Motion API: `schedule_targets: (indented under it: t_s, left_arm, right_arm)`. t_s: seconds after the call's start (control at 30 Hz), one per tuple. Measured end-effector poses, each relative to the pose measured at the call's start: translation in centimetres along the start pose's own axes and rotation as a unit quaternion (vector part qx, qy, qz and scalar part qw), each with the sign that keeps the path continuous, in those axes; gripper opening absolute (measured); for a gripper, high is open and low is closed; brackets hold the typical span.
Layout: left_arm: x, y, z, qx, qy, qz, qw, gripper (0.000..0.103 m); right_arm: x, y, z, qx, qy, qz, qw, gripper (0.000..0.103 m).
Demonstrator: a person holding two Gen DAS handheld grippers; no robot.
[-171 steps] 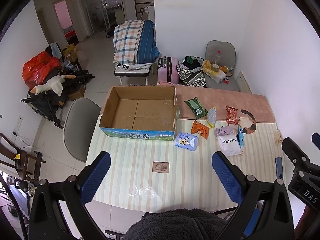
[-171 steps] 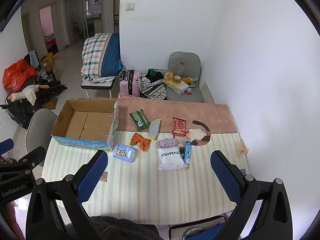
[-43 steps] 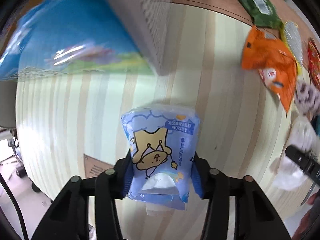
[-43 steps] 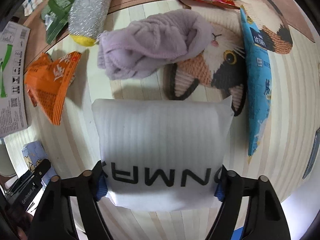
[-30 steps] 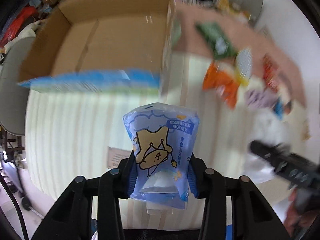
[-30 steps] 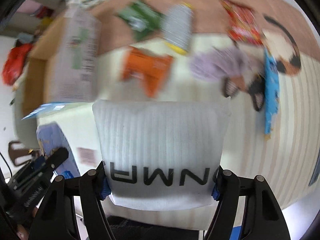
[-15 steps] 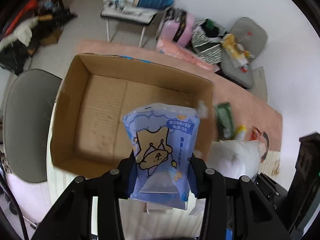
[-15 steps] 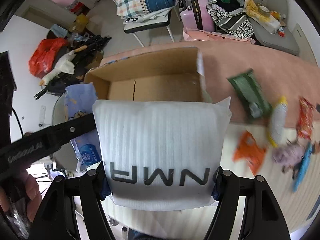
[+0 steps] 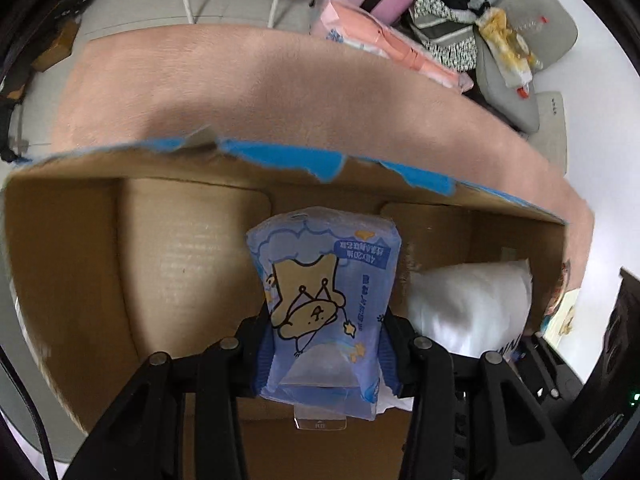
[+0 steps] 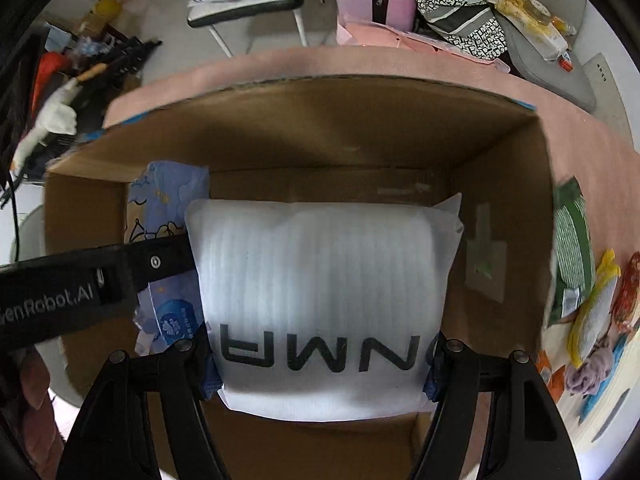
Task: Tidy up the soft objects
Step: 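Carry both packs into the box and open both tools, then grasp green snack pack with left tool while right grasps red wet-wipe pack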
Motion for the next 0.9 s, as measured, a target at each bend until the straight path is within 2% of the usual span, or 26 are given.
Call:
schedule_targets:
  t_s: [0.2, 0.33, 0.4, 0.47, 0.53, 0.6, 0.77, 0.9]
  left_arm:
    - [0.9, 0.1, -0.2, 0.012, -0.011, -0.008, 0.9998, 0.045]
    - [0.2, -0.7, 0.0, 0.000, -0.001, -0.026, 0.9997, 0.060]
    - [-1.0, -0.8, 0.2, -0.001, 0.016, -0.030, 0.9994, 0.077]
    - [-2.0, -1.2, 0.4, 0.006, 0.036, -0.052, 0.9980, 0.086]
    - [-3.3, -1.5, 1.1, 0.015, 0.055, -0.072, 0.9958, 0.090]
    - [-3.9, -1.8, 1.9, 0.019, 0.071, -0.080, 0.9941, 0.098]
    - [-6.4, -2.4, 5.2, 0.026, 0.137, -0.116, 0.9834, 0.102]
    - [-7.4, -3.0, 7.9, 0.022, 0.178, -0.126, 0.9757, 0.102]
  right_arm:
    - [1.7, 0.8, -1.6, -0.003, -0.005, 0.024, 1.000, 0.077]
    - [0.9, 1.4, -1.7, 0.003, 0.001, 0.034, 0.999, 0.081]
    - [0.2, 1.7, -1.8, 0.009, 0.010, 0.029, 0.999, 0.088]
    - [-0.9, 1.6, -1.4, 0.007, 0.019, 0.028, 0.999, 0.093]
    - [-2.0, 1.6, -0.8, 0.003, 0.028, 0.030, 0.999, 0.097]
    - [-3.1, 1.7, 0.1, -0.003, 0.034, 0.034, 0.999, 0.103]
    - [-5.1, 1.7, 3.1, -0.014, 0.057, 0.045, 0.997, 0.103]
    - [-6.5, 1.8, 6.2, -0.009, 0.080, 0.042, 0.996, 0.103]
Point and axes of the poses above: each gripper's, at about its wrist camera, not at the fingertips, and x roughly the way its jaws point, y to its right, z to its underside, the point moved 10 cm from there along x, roughly the way its jaws point
